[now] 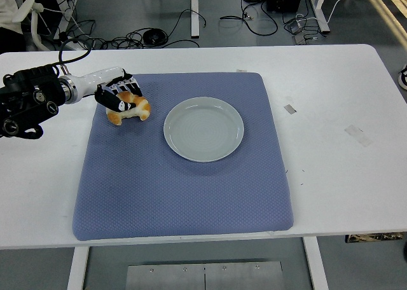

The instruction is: Place the bread on the table

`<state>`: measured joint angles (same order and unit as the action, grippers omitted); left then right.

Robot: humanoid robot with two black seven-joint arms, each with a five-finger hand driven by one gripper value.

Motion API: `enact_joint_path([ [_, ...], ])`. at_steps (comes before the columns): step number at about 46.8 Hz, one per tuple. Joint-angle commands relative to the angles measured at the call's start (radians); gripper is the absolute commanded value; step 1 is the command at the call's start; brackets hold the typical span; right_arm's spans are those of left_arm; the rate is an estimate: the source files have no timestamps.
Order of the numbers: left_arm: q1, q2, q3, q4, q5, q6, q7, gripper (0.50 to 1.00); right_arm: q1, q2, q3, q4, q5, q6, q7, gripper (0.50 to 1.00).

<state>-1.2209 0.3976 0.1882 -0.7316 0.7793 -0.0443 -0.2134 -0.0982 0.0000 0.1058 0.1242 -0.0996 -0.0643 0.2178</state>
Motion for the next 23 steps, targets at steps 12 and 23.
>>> enact_joint_path([
  [12,0.02,-0.008,-0.006,0.003,-0.012,0.021,0.008,0.5,0.0,0.0,0.0,0.0,0.0,0.0,0.0,1.0],
  [23,0.02,-0.014,-0.007,0.008,-0.02,0.03,0.019,0.687,0.0,0.0,0.0,0.0,0.0,0.0,0.0,1.0],
])
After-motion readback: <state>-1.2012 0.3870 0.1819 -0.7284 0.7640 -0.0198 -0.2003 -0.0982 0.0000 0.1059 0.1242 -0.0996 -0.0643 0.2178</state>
